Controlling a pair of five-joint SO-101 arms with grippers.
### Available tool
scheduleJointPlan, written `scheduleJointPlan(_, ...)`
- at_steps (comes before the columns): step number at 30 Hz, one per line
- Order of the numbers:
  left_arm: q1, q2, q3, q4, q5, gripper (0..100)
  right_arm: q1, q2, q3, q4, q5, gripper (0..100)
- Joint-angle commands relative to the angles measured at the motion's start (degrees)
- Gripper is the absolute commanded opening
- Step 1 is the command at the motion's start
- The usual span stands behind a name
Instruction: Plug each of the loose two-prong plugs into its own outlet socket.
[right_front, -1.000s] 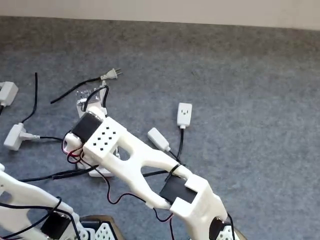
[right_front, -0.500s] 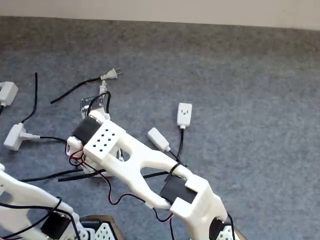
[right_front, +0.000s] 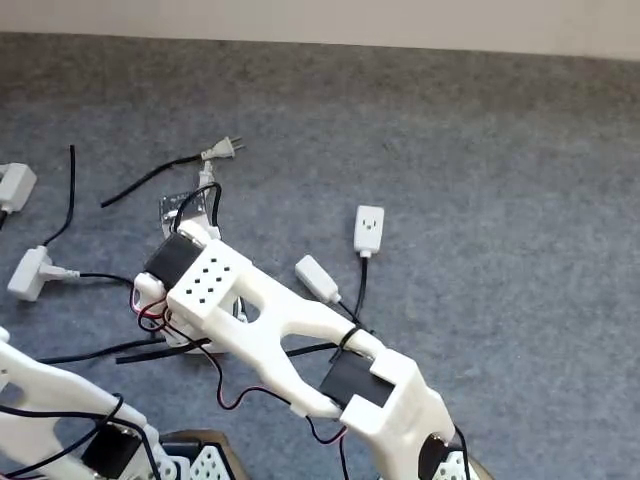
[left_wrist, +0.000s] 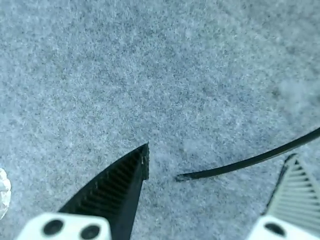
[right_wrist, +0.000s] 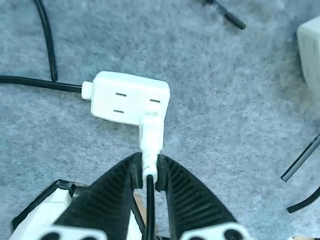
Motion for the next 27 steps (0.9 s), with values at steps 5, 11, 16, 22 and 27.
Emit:
scheduleJointPlan(5, -0.3, -0.8, -2.3, -0.8, -0.2, 40, 3.8, -1.4, -0.6, -0.7, -0.6, 0.5)
scheduleJointPlan(11, 0.0, -0.8, -2.3, -0.8, -0.2, 40, 3.8, -1.4, -0.6, -0.7, -0.6, 0.5)
scheduleJointPlan(16, 0.0, -0.8, -2.3, -0.8, -0.2, 40, 3.6, -1.5, -0.7, -0.7, -0.6, 0.5)
scheduleJointPlan(22, -0.4, -0.7, -2.2, -0.8, -0.2, 40, 3.5, -1.6, -0.7, -0.7, -0.6, 0.5)
scheduleJointPlan(27, -0.4, 0.0, -2.1, -2.3, -0.2, 39, 3.5, -1.5, -5.1, -0.3, -0.6, 0.5)
